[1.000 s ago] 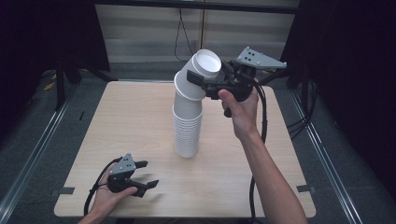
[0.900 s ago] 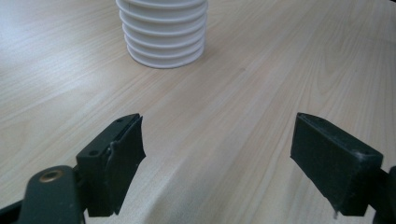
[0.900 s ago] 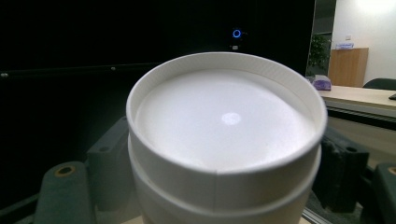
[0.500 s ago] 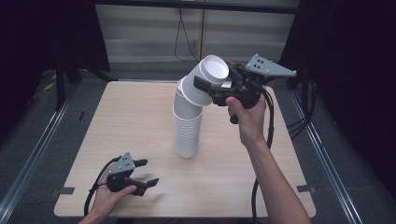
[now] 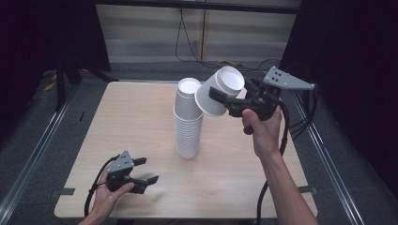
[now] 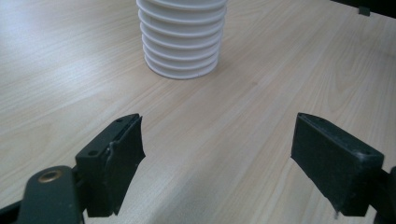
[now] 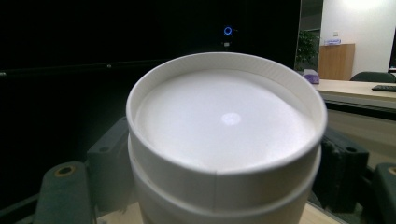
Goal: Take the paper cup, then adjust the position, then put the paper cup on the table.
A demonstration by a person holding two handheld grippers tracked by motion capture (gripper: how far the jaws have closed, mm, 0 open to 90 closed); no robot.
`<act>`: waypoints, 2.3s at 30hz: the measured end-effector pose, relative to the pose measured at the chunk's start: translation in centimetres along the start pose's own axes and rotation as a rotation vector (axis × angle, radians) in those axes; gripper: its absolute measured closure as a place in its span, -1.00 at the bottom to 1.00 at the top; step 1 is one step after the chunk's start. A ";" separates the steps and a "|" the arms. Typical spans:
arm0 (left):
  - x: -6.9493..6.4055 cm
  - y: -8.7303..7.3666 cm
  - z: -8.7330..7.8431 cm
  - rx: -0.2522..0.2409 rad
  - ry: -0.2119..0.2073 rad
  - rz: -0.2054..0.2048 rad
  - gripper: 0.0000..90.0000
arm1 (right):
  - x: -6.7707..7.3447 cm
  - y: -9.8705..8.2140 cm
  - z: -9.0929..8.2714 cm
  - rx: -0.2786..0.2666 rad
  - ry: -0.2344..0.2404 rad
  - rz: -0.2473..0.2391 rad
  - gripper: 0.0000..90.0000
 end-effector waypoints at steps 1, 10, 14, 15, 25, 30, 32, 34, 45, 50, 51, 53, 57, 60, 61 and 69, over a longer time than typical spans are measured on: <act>0.0 0.0 0.0 0.000 0.000 0.000 -0.63 | 0.0 -0.2 -0.3 0.007 -0.003 -0.004 -0.52; 0.6 2.0 -0.2 -0.054 0.015 -0.010 -0.63 | -1.6 -2.3 -2.2 0.024 -0.048 0.029 -0.52; 0.5 2.7 0.0 -0.055 0.017 0.019 -0.63 | -1.9 -3.6 -2.7 0.040 -0.053 0.041 -0.52; 0.5 2.7 0.0 -0.055 0.017 0.019 -0.63 | -1.9 -3.6 -2.7 0.040 -0.053 0.041 -0.52; 0.1 5.1 1.0 -0.122 -0.051 -0.016 -0.63 | -1.9 -8.2 -2.7 0.140 -0.041 0.063 -0.52; 0.4 6.6 0.9 -0.145 -0.053 0.013 -0.62 | -2.2 -9.7 -2.7 0.150 -0.030 0.086 -0.52; 0.5 7.1 0.9 -0.146 -0.056 0.030 -0.62 | -2.2 -9.9 -2.7 0.152 -0.026 0.093 -0.52; 0.5 7.3 1.0 -0.156 -0.057 0.025 -0.63 | -2.3 -10.4 -2.5 0.166 -0.025 0.092 -0.52; -1.0 7.8 1.8 -0.180 -0.134 0.054 -0.66 | -2.3 -13.6 -1.0 0.220 0.004 0.122 -0.52; -1.7 7.3 2.1 -0.167 -0.166 0.052 -0.65 | -1.8 -15.2 -0.6 0.249 0.033 0.134 -0.52; -1.8 7.2 2.2 -0.167 -0.169 0.055 -0.65 | -1.7 -15.5 -0.5 0.254 0.040 0.138 -0.52; -2.1 6.9 2.2 -0.167 -0.177 0.061 -0.65 | -1.3 -16.2 -0.4 0.269 0.057 0.135 -0.52; -2.6 6.8 2.1 -0.172 -0.183 0.071 -0.65 | -0.9 -16.7 -0.1 0.274 0.081 0.131 -0.52; -2.8 7.0 1.9 -0.183 -0.188 0.074 -0.65 | -0.6 -17.1 0.0 0.278 0.092 0.132 -0.52; -2.8 7.0 1.9 -0.187 -0.191 0.073 -0.65 | -0.5 -17.5 0.1 0.284 0.100 0.131 -0.52; -3.5 6.9 2.2 -0.191 -0.218 0.082 -0.65 | -0.6 -19.3 0.6 0.310 0.116 0.161 -0.52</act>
Point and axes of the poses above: each handheld gripper's, and its own axes: z roughly forward along the jaws, y roughly out of its top, x roughly to its left, the point moved 9 cm from there along z, roughly forward along the jaws, and after that the axes turned 13 degrees about z, right-handed, at the moved point
